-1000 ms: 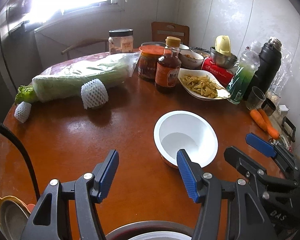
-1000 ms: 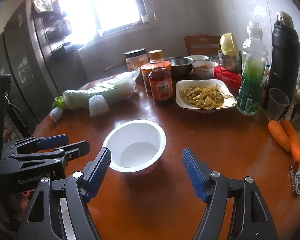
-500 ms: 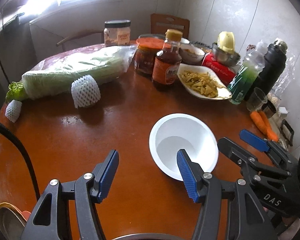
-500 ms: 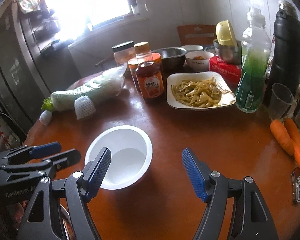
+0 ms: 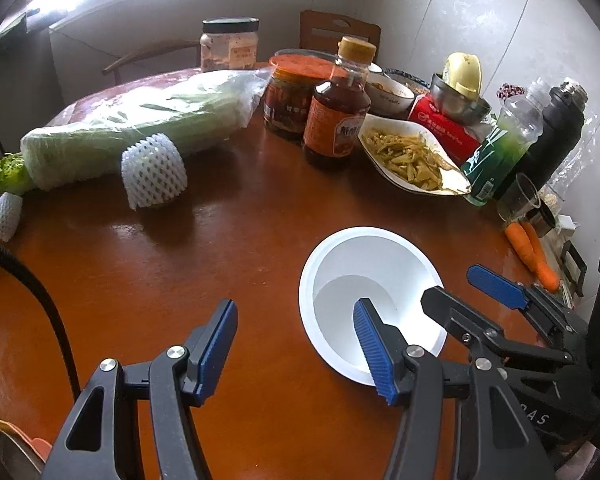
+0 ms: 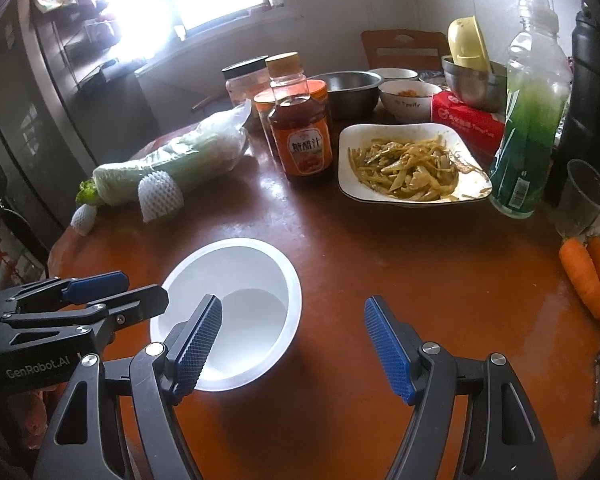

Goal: Organize plates and bowls
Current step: 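Close the left gripper on the second white bowl's rim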

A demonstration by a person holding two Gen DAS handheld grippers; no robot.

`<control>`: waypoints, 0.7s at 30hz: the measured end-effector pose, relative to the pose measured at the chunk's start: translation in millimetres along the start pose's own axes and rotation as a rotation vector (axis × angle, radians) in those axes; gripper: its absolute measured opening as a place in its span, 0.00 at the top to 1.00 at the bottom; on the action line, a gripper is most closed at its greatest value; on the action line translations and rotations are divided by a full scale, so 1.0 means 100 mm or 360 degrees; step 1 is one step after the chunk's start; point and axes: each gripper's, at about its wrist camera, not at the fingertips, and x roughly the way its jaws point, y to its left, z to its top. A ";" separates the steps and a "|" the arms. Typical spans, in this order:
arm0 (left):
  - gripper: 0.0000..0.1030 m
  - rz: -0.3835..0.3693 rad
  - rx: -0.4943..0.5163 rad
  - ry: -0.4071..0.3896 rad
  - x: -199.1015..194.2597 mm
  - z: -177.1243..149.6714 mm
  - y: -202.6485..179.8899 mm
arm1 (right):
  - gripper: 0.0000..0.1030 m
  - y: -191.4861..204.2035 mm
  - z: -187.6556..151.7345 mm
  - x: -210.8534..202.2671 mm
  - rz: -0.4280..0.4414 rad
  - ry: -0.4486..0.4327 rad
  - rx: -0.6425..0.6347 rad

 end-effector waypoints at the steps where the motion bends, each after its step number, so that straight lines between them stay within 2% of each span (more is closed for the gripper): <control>1: 0.42 0.0001 0.0007 0.0009 0.02 0.00 -0.01 | 0.27 -0.01 -0.01 0.01 0.0002 0.0007 0.0006; 6: 0.42 0.0007 0.0020 0.0038 0.07 -0.01 -0.02 | 0.27 0.00 -0.04 0.05 0.0006 0.0017 -0.0017; 10: 0.42 -0.0022 0.0007 0.0066 0.12 0.00 0.00 | 0.36 0.02 -0.05 0.05 0.0014 0.0016 -0.0042; 13: 0.42 -0.0014 -0.0012 0.0080 0.15 0.00 0.04 | 0.38 0.02 -0.05 0.07 0.0008 0.0019 -0.0055; 17: 0.42 -0.0027 -0.0056 0.0106 0.21 0.01 0.09 | 0.49 0.01 -0.06 0.08 0.0014 0.0019 -0.0041; 21: 0.44 -0.0068 -0.0084 0.0166 0.29 -0.01 0.12 | 0.51 0.10 -0.08 0.10 0.0044 0.0033 -0.0094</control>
